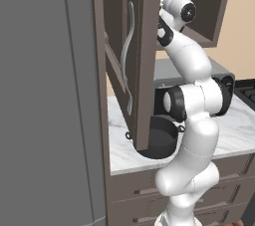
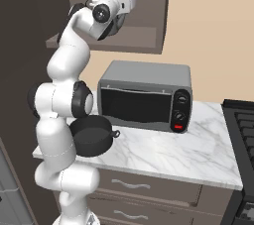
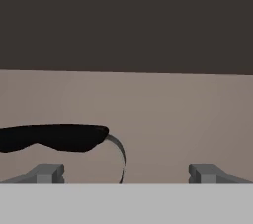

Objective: Pick the kettle from the cabinet and place it on a stove burner. Then pick the pot from the counter and place it on another stove burner. Finally, turn both burners on.

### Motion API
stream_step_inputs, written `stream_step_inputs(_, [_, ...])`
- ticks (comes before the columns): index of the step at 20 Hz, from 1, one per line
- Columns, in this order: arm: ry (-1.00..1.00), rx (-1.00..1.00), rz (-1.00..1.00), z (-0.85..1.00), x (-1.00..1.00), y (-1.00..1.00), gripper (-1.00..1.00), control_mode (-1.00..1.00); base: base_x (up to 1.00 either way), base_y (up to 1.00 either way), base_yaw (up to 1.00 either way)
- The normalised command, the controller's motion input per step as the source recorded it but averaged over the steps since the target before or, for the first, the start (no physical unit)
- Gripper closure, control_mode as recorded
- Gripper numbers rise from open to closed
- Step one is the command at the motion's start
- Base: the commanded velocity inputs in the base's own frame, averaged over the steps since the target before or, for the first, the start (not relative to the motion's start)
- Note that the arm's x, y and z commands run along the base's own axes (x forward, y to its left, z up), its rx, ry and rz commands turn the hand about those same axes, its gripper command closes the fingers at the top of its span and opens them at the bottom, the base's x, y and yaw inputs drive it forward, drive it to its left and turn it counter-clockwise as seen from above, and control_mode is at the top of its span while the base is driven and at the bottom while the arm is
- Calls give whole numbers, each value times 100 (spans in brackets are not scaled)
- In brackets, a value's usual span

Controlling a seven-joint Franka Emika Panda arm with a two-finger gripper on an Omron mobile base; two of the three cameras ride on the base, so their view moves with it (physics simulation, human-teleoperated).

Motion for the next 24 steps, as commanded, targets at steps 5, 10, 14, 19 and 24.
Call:
stream_step_inputs(5, [0, 0, 0, 0, 12, 0, -100, -100, 0, 0, 0])
stream_step_inputs(10, [0, 0, 0, -3, 10, 1, -100, -100, 0, 0, 0])
stream_step_inputs(14, [0, 0, 0, -2, 11, 5, -100, -100, 0, 0, 0])
stream_step_inputs(19, [0, 0, 0, -1, 10, 3, 100, -100, 0, 0, 0])
stream_step_inputs(24, [0, 0, 0, 0, 12, 4, 100, -100, 0, 0, 0])
